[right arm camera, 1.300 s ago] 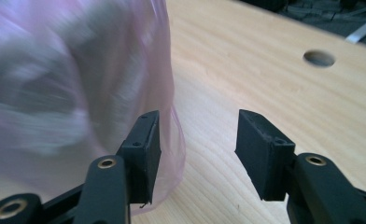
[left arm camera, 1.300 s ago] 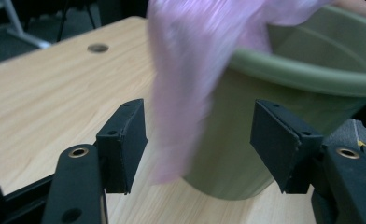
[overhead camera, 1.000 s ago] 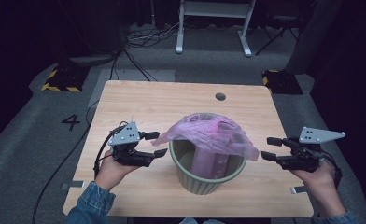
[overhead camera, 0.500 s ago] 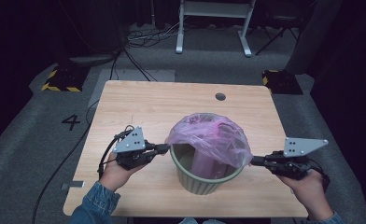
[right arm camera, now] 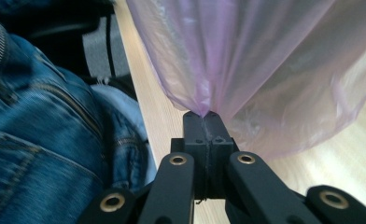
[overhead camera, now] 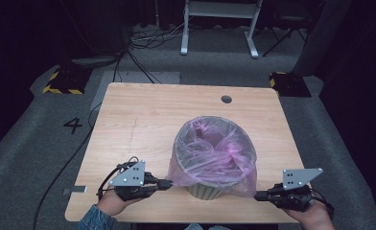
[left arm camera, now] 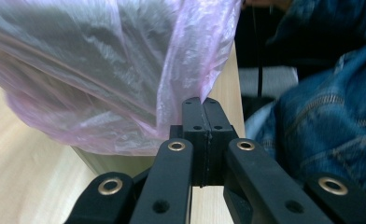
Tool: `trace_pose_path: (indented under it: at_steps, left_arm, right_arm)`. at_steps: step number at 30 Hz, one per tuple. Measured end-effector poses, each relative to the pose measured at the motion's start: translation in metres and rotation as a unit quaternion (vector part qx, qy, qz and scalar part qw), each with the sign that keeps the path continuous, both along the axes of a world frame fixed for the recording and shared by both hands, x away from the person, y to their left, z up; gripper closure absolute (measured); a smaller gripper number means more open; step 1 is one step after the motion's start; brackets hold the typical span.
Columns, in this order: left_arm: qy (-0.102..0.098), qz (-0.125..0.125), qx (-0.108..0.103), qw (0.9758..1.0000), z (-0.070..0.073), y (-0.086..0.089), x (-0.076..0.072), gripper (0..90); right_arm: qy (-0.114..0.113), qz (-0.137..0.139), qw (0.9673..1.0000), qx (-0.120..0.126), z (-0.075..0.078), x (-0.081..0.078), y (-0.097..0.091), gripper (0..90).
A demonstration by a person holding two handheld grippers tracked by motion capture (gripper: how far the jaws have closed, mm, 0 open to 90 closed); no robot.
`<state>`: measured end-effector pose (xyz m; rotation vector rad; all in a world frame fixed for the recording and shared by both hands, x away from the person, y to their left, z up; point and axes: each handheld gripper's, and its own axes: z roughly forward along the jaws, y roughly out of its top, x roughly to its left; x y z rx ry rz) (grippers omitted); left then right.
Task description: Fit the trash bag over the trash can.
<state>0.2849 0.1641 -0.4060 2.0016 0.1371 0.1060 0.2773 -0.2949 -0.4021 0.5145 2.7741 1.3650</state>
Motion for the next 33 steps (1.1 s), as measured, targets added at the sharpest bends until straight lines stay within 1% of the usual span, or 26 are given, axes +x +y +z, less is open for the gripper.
trace_pose_path:
  at_steps: [2, 3, 4, 5, 7, 9, 10, 11, 12, 13, 14, 15, 16, 17, 18, 20, 22, 24, 25, 27, 28, 29, 30, 31, 32, 33]
  left_arm:
    - [0.007, 0.0, 0.026, 0.9996, -0.006, -0.005, 0.001, 89.9]
    - [0.014, 0.003, 0.04, 0.9991, -0.01, -0.007, 0.003, 89.9]
    - [0.021, 0.011, 0.058, 0.998, -0.015, -0.009, 0.006, 89.9]
    - [0.027, 0.016, 0.068, 0.9971, -0.018, -0.01, 0.008, 89.9]
    - [0.043, 0.029, 0.097, 0.994, -0.028, -0.011, 0.012, 89.9]
    - [0.055, 0.042, 0.126, 0.9896, -0.037, -0.013, 0.015, 89.9]
    - [0.063, 0.049, 0.135, 0.9876, -0.042, -0.014, 0.017, 89.9]
    - [0.068, 0.055, 0.139, 0.9864, -0.045, -0.014, 0.017, 89.9]
    - [0.073, 0.06, 0.138, 0.9858, -0.047, -0.013, 0.018, 89.8]
    - [0.077, 0.068, 0.129, 0.9863, -0.047, -0.011, 0.019, 89.4]
    - [0.077, 0.074, 0.123, 0.9867, -0.045, -0.009, 0.019, 81.7]
    - [0.085, 0.086, 0.105, 0.9871, -0.042, -0.006, 0.019, 69.1]
    - [0.096, 0.088, 0.092, 0.9872, -0.04, -0.004, 0.02, 56.1]
    - [0.107, 0.09, 0.071, 0.9876, -0.035, 0.0, 0.02, 49.5]
    - [0.105, 0.094, 0.059, 0.9882, -0.032, 0.001, 0.019, 42.4]
    - [0.095, 0.101, 0.036, 0.9897, -0.025, 0.004, 0.017, 37.2]
    - [0.088, 0.109, 0.02, 0.99, -0.019, 0.004, 0.017, 33.1]
    - [0.087, 0.115, 0.007, 0.9896, -0.014, 0.002, 0.019, 30.0]
    - [0.09, 0.117, 0.002, 0.989, -0.013, 0.0, 0.02, 28.6]
    - [0.104, 0.12, -0.005, 0.9873, -0.012, -0.005, 0.024, 26.1]
    - [0.113, 0.117, -0.006, 0.9866, -0.012, -0.009, 0.025, 25.4]
    - [0.115, 0.114, -0.006, 0.9868, -0.012, -0.011, 0.024, 25.1]
    - [0.111, 0.11, -0.006, 0.9877, -0.012, -0.015, 0.022, 24.8]
    - [0.105, 0.107, -0.002, 0.9887, -0.011, -0.019, 0.02, 24.2]
    - [0.102, 0.106, 0.0, 0.9892, -0.01, -0.023, 0.018, 23.1]
    - [0.099, 0.108, 0.002, 0.9892, -0.009, -0.026, 0.017, 21.9]
  right_arm:
    - [0.008, -0.008, 0.9999, -0.011, -0.01, 0.003, -0.002, 90.0]
    - [0.011, -0.016, 0.9996, -0.022, -0.015, 0.004, -0.003, 90.0]
    - [0.014, -0.022, 0.9992, -0.03, -0.02, 0.006, -0.004, 90.0]
    - [0.019, -0.03, 0.9987, -0.035, -0.026, 0.009, -0.006, 90.0]
    - [0.026, -0.039, 0.998, -0.043, -0.033, 0.011, -0.009, 90.0]
    - [0.029, -0.046, 0.9965, -0.064, -0.042, 0.013, -0.009, 90.0]
    - [0.033, -0.05, 0.9955, -0.073, -0.046, 0.014, -0.01, 90.0]
    - [0.04, -0.055, 0.9946, -0.079, -0.05, 0.014, -0.011, 90.0]
    - [0.045, -0.057, 0.9942, -0.08, -0.053, 0.014, -0.012, 90.0]
    - [0.051, -0.058, 0.994, -0.078, -0.054, 0.014, -0.013, 90.0]
    - [0.059, -0.053, 0.9942, -0.072, -0.055, 0.014, -0.015, 89.9]
    - [0.059, -0.051, 0.9944, -0.07, -0.055, 0.013, -0.016, 87.6]
    - [0.053, -0.052, 0.9954, -0.061, -0.052, 0.01, -0.018, 75.8]
    - [0.047, -0.054, 0.9961, -0.051, -0.049, 0.01, -0.019, 65.7]
    - [0.039, -0.053, 0.9972, -0.035, -0.044, 0.008, -0.022, 58.6]
    - [0.02, -0.058, 0.9981, -0.013, -0.034, 0.006, -0.026, 49.2]
    - [0.003, -0.064, 0.9978, 0.018, -0.022, 0.005, -0.029, 42.4]
    - [-0.017, -0.071, 0.9966, 0.038, -0.011, 0.004, -0.029, 36.7]
    - [-0.026, -0.075, 0.9959, 0.043, -0.006, 0.005, -0.028, 34.8]
    - [-0.045, -0.082, 0.9945, 0.048, 0.001, 0.006, -0.022, 31.5]
    - [-0.052, -0.086, 0.9937, 0.05, 0.004, 0.008, -0.019, 32.7]
    - [-0.06, -0.091, 0.9929, 0.047, 0.006, 0.01, -0.015, 37.0]
    - [-0.063, -0.094, 0.9926, 0.044, 0.007, 0.012, -0.012, 44.5]
    - [-0.056, -0.095, 0.993, 0.041, 0.007, 0.015, -0.009, 55.6]
    - [-0.044, -0.096, 0.9936, 0.04, 0.007, 0.018, -0.005, 64.4]
    - [-0.023, -0.093, 0.9947, 0.038, 0.006, 0.019, 0.0, 73.6]
